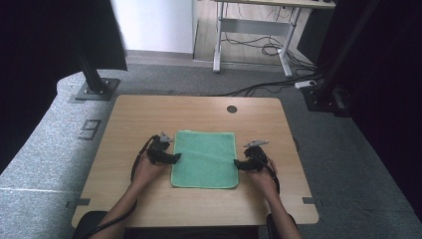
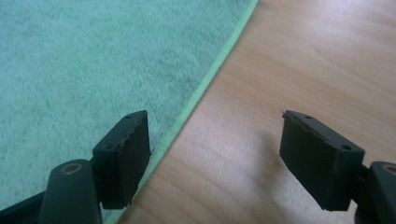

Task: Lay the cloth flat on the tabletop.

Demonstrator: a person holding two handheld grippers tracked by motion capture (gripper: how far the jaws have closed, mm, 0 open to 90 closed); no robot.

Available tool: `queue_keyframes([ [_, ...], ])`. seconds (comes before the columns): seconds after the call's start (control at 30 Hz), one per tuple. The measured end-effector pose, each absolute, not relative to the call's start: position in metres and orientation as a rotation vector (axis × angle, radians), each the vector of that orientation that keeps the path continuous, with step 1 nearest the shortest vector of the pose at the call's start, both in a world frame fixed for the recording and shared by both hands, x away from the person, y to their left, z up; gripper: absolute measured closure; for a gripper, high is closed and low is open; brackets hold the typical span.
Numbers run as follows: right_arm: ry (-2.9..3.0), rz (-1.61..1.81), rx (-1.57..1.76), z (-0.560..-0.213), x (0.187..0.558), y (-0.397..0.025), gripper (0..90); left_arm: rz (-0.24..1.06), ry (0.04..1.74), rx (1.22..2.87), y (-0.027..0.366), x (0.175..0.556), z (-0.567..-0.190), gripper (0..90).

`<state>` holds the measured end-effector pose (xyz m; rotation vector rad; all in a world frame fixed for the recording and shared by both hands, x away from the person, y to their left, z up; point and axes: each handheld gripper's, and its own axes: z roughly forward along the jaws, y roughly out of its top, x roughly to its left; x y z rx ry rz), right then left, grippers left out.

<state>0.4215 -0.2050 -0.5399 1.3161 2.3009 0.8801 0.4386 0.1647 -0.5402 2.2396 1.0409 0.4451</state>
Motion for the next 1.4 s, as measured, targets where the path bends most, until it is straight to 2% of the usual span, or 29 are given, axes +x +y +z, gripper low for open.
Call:
queue_keyframes([
  [0.17, 2.311, 0.869, 1.315, -0.542, 0.429, -0.2, 23.1, 0.496, 1.069, 2.258, 0.165, 0.443, -0.538, 21.8],
  [0.43, 2.306, 0.879, 1.315, -0.543, 0.437, -0.194, 23.2, 0.438, 1.111, 2.207, 0.177, 0.454, -0.541, 20.8],
  [0.6, 2.34, 0.915, 1.282, -0.542, 0.434, -0.198, 19.9, 0.391, 1.036, 2.191, 0.178, 0.441, -0.526, 18.3],
  [0.67, 2.337, 0.927, 1.272, -0.539, 0.43, -0.202, 18.1, 0.347, 1.006, 2.196, 0.18, 0.432, -0.521, 14.7],
  [0.8, 2.34, 0.966, 1.269, -0.532, 0.422, -0.208, 14.2, 0.366, 0.952, 2.242, 0.185, 0.411, -0.517, 13.9],
  [0.97, 2.342, 0.985, 1.246, -0.528, 0.411, -0.213, 11.8, 0.356, 0.954, 2.21, 0.2, 0.394, -0.515, 13.6],
  [1.17, 2.343, 0.965, 1.243, -0.531, 0.398, -0.219, 0.7, 0.359, 0.976, 2.212, 0.211, 0.381, -0.524, 11.8],
  [1.4, 2.325, 0.963, 1.261, -0.542, 0.392, -0.23, 0.0, 0.345, 0.999, 2.193, 0.217, 0.381, -0.534, 10.8],
])
